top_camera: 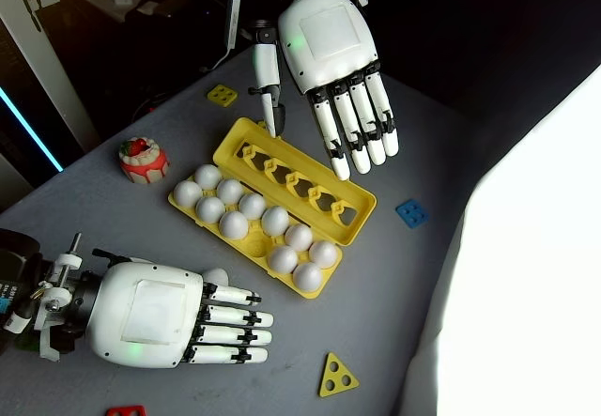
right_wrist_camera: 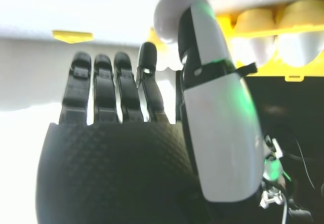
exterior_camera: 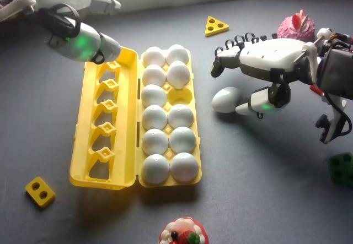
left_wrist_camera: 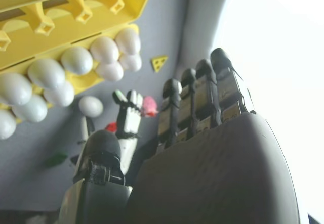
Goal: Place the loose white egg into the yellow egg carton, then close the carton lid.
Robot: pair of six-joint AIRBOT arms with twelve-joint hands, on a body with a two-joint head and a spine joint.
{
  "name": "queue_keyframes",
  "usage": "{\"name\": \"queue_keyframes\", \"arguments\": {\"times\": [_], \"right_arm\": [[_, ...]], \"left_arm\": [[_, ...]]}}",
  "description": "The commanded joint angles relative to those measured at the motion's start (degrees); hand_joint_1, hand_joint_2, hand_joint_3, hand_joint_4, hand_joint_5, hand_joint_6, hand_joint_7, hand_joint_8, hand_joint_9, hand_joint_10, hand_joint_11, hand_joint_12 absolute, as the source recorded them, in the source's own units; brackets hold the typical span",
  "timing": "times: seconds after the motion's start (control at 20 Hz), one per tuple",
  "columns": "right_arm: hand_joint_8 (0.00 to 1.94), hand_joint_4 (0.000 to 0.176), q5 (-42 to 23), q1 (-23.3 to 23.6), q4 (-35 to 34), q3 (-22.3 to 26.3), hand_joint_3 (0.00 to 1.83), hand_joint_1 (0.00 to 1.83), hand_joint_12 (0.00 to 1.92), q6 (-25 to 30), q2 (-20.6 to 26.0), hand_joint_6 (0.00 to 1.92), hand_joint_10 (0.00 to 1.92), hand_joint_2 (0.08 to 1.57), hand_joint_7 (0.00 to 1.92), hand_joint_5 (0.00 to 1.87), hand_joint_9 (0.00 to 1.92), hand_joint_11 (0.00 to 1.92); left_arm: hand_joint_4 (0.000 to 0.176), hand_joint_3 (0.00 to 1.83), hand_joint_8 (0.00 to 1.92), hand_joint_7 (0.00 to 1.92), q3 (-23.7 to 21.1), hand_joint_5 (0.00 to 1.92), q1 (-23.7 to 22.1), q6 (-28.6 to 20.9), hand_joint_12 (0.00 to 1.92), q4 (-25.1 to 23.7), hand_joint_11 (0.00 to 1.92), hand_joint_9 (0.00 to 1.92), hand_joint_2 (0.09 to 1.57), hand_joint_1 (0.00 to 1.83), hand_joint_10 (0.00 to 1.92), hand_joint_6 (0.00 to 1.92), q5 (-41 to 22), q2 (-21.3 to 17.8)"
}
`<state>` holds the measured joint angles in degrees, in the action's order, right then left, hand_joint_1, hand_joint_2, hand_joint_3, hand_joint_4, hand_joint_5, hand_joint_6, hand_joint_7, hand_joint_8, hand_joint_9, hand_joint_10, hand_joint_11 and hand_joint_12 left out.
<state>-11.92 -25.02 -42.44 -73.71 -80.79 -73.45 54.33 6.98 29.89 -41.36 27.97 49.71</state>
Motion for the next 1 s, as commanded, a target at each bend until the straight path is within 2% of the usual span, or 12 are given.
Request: {"name": "queue_keyframes", "arguments": {"times": [0.0, 0.1, 0.25, 0.3, 0.35, 0.4, 0.5, 0.7, 0.75, 0.85, 0.95], "right_arm": [[0.0, 0.0, -4.32, 0.11, 0.28, -0.2, 0.0, 1.15, 0.0, 0.14, 0.15, 0.72, 0.0, 1.12, 0.06, 0.13, 0.0, 0.0], [0.0, 0.0, -4.27, 0.09, 0.28, -0.2, 0.01, 1.13, 0.0, 0.0, -0.08, 0.7, 0.0, 1.13, 0.05, 0.11, 0.0, 0.0], [0.01, 0.0, -4.3, 0.61, 0.26, -0.21, 0.0, 1.15, 0.0, 0.0, -0.04, 0.7, 0.0, 1.13, 0.07, 0.13, 0.0, 0.0], [0.01, 0.0, -4.29, 0.76, 0.25, -0.22, 0.0, 1.15, 0.0, 0.0, 0.01, 0.7, 0.0, 1.13, 0.07, 0.13, 0.0, 0.0], [0.01, 0.0, -4.12, 0.89, 0.2, -0.21, 0.0, 1.15, 0.0, 0.0, 0.06, 0.7, 0.0, 1.12, 0.07, 0.14, 0.0, 0.0], [0.01, 0.0, -3.79, 1.02, -0.04, -0.21, 0.01, 1.14, 0.0, 0.0, 0.13, 0.7, 0.0, 1.13, 0.07, 0.13, 0.0, 0.0], [0.01, 0.0, -2.82, 1.31, -1.4, -0.2, 0.01, 1.14, 0.0, 0.0, 0.43, 0.7, 0.0, 1.13, 0.08, 0.14, 0.0, 0.0], [0.0, 0.0, -1.74, 1.78, -2.16, -0.19, 0.01, 1.11, 0.0, 0.0, 0.64, 0.71, 0.0, 1.15, 0.07, 0.14, 0.0, 0.0], [0.0, 0.0, -1.42, 1.78, -2.42, -0.19, 0.01, 1.14, 0.0, 0.0, 0.75, 0.73, 0.0, 1.14, 0.08, 0.16, 0.0, 0.0], [0.0, 0.0, -0.57, 1.77, -2.72, -0.18, 0.01, 1.15, 0.0, 0.0, 0.93, 0.73, 0.0, 1.14, 0.06, 0.16, 0.0, 0.0], [0.0, 0.0, -0.44, 1.82, -2.77, -0.17, 0.01, 1.13, 0.0, 0.0, 0.99, 0.73, 0.0, 1.14, 0.06, 0.15, 0.0, 0.0]], "left_arm": [[0.005, 0.0, 0.0, 0.1, 0.08, 0.14, -0.9, -0.14, 0.31, 0.13, 0.0, 0.07, 1.34, 0.0, 0.0, 0.0, -0.35, -0.19], [0.009, 0.0, 0.0, 0.12, 0.29, 0.17, -0.92, -1.31, 0.38, 1.14, 0.0, 0.09, 1.34, 0.0, 0.01, 0.01, 1.24, -0.08], [0.014, 0.0, 0.0, 0.13, -0.37, 0.16, -1.12, -1.4, 0.38, -2.05, 0.0, 0.09, 1.34, 0.0, 0.01, 0.0, 1.99, 0.23], [0.014, 0.0, 0.0, 0.12, -0.5, 0.16, -1.3, -1.4, 0.37, -2.9, 0.0, 0.09, 1.34, 0.0, 0.0, 0.0, 3.15, 0.53], [0.007, 0.0, 0.0, 0.13, -0.46, 0.18, -1.29, -1.42, 0.36, -2.98, 0.0, 0.1, 1.34, 0.0, 0.01, 0.01, 4.52, 0.85], [0.016, 0.0, 0.0, 0.11, -0.57, 0.15, -1.27, -1.44, 0.26, -2.99, 0.0, 0.07, 1.34, 0.0, 0.0, 0.0, 5.52, 0.96], [0.016, 0.0, 0.0, 0.11, -0.86, 0.15, -1.23, -1.77, 0.3, -3.72, 0.0, 0.08, 1.33, 0.0, 0.01, 0.0, 5.66, 0.94], [0.008, 0.0, 0.01, 0.11, -1.11, 0.15, -1.79, -2.98, 0.25, -3.88, 0.0, 0.07, 1.34, 0.0, 0.01, 0.01, 4.41, 1.03], [0.012, 0.0, 0.01, 0.13, -1.27, 0.17, -1.71, -3.28, 0.35, -3.87, 0.0, 0.1, 1.34, 0.0, 0.01, 0.01, 4.18, 1.02], [0.012, 0.0, 0.01, 0.13, -1.45, 0.16, -0.74, -4.45, 0.36, -3.86, 0.0, 0.1, 1.33, 0.0, 0.01, 0.01, 2.69, 0.86], [0.013, 0.0, 0.0, 0.14, -0.97, 0.19, 1.26, -9.21, 0.39, -3.88, 0.0, 0.11, 1.34, 0.0, 0.01, 0.01, -1.91, 0.62]]}}
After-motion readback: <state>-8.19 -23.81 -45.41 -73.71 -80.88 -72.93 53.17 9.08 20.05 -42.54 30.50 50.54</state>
